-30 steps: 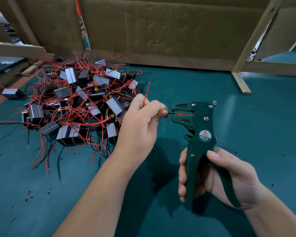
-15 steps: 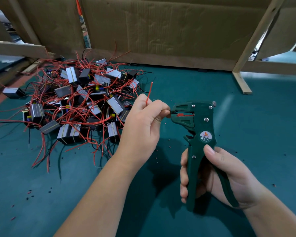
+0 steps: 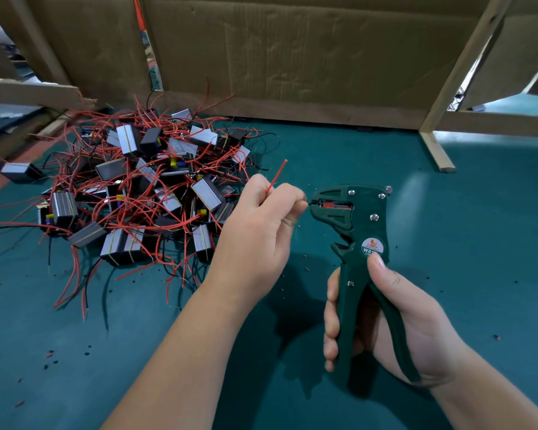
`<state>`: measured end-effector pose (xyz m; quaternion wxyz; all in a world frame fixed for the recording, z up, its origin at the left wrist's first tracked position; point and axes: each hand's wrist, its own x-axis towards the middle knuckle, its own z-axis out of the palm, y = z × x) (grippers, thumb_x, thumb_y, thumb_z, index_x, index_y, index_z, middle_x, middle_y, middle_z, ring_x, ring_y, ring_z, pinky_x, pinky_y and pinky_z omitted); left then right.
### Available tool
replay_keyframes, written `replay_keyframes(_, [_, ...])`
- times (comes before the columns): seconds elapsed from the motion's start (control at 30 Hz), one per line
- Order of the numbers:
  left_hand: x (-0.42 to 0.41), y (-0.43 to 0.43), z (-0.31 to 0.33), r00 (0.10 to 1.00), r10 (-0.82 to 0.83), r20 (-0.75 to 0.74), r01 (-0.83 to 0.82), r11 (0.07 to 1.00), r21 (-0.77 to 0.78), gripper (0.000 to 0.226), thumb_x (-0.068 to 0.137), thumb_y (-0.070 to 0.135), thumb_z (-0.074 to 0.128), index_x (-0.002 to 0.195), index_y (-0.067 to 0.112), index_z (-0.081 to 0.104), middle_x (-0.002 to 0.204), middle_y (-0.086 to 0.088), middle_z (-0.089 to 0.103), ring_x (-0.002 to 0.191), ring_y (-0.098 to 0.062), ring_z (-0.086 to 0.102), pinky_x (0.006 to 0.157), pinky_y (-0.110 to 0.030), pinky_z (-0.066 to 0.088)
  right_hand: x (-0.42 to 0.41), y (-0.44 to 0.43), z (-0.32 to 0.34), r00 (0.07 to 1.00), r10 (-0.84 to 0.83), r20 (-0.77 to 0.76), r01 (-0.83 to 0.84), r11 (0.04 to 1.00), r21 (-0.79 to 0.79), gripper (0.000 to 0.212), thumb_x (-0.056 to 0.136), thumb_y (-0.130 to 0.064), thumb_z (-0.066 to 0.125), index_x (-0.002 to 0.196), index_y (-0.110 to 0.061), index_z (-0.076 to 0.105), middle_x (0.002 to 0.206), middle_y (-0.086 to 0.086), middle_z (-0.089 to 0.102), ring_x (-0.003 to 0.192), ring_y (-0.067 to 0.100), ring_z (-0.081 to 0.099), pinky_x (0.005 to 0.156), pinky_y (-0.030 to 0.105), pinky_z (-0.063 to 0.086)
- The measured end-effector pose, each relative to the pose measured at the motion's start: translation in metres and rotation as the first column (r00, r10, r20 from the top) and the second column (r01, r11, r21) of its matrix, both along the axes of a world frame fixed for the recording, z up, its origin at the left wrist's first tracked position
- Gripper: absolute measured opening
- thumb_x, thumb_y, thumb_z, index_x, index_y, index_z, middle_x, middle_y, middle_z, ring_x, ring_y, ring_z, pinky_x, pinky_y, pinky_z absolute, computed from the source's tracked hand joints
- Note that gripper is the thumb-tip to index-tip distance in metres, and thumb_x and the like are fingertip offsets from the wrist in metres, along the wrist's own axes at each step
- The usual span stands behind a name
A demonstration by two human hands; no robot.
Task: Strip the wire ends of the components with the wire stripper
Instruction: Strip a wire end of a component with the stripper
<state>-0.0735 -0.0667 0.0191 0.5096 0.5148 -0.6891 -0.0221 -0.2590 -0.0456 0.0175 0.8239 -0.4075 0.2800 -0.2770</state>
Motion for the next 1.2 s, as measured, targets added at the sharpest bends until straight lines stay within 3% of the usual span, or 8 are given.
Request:
replay_keyframes(0.1, [-0.003,0.000,0.000,0.985,-0.065,-0.158,0.064,0.998,-0.011,0.006,0.100,0.022,0.034,0.104,0.027,0.035,0.079,0.010,0.039,0.065,-0.006,0.039,0.063,-0.017,0.033,0.004,0.002,0.001,0.992,-0.112,-0.051,0.114,0.993,0.038,0.060,0.061,-0.065,0.072,0.075,-0.008,0.063,0.064,0.021,0.054,0.051,0.032,0.055,0.052,0.043,0.050])
replay_keyframes(0.17, [-0.006,-0.001,-0.002,0.956,-0.051,-0.287,0.041,0.998,-0.042,0.015,0.100,0.014,0.035,0.111,0.021,0.028,0.079,0.005,0.049,0.069,-0.009,0.048,0.069,-0.017,0.039,0.006,0.002,0.001,0.972,-0.215,-0.097,0.223,0.972,0.078,0.055,0.063,-0.065,0.065,0.066,-0.010,0.059,0.057,0.016,0.047,0.041,0.026,0.046,0.045,0.034,0.045])
replay_keyframes(0.3, [-0.005,-0.003,-0.006,0.949,0.035,-0.314,-0.013,0.997,0.074,0.013,0.099,0.013,0.041,0.111,0.020,0.039,0.077,0.009,0.066,0.075,0.001,0.055,0.072,-0.008,0.036,0.005,-0.005,0.002,0.971,-0.207,-0.118,0.217,0.973,0.079,0.044,0.070,-0.056,0.064,0.068,-0.012,0.060,0.058,0.013,0.048,0.043,0.026,0.046,0.046,0.034,0.045])
replay_keyframes(0.4, [0.002,-0.003,-0.007,0.944,0.032,-0.329,0.012,0.991,0.133,0.007,0.100,0.023,0.042,0.096,0.024,0.048,0.078,0.013,0.070,0.049,0.001,0.046,0.054,-0.013,0.033,-0.003,-0.014,0.005,0.967,-0.253,0.031,0.249,0.963,0.098,0.043,0.067,-0.044,0.066,0.083,-0.005,0.066,0.073,0.019,0.058,0.062,0.034,0.059,0.059,0.047,0.054])
replay_keyframes(0.53, [0.003,-0.002,-0.007,0.985,0.001,-0.173,0.026,0.987,0.156,0.019,0.099,0.033,0.043,0.096,0.028,0.061,0.074,0.018,0.062,0.052,0.001,0.046,0.052,-0.016,0.032,-0.016,-0.018,0.006,0.978,-0.178,0.109,0.174,0.984,0.048,0.059,0.057,-0.040,0.083,0.098,-0.001,0.069,0.085,0.025,0.061,0.076,0.040,0.061,0.072,0.055,0.053])
replay_keyframes(0.7, [0.001,0.000,-0.001,0.997,0.036,-0.066,-0.030,0.994,0.103,0.023,0.098,0.031,0.049,0.107,0.025,0.069,0.076,0.007,0.046,0.067,-0.010,0.046,0.057,-0.029,0.039,-0.016,-0.012,0.007,0.996,0.021,0.082,-0.020,1.000,-0.019,0.059,0.066,-0.037,0.080,0.107,0.003,0.065,0.088,0.029,0.061,0.078,0.043,0.061,0.075,0.057,0.050])
replay_keyframes(1.03, [0.001,0.004,0.005,0.990,0.112,0.089,-0.120,0.989,0.085,0.032,0.097,0.038,0.042,0.104,0.022,0.068,0.081,0.001,0.045,0.067,-0.015,0.045,0.049,-0.034,0.043,-0.009,-0.008,0.006,1.000,0.023,-0.014,-0.024,0.998,-0.055,0.054,0.060,-0.041,0.085,0.093,-0.002,0.068,0.080,0.029,0.061,0.070,0.041,0.063,0.069,0.051,0.052])
replay_keyframes(1.2, [0.001,0.005,0.006,0.990,0.111,0.090,-0.117,0.991,0.069,0.021,0.096,0.037,0.041,0.101,0.029,0.060,0.081,0.000,0.044,0.066,-0.016,0.044,0.048,-0.034,0.043,-0.008,-0.005,0.005,0.999,0.011,-0.048,-0.013,0.998,-0.056,0.055,0.065,-0.051,0.081,0.089,-0.003,0.066,0.075,0.027,0.061,0.065,0.039,0.062,0.063,0.044,0.052])
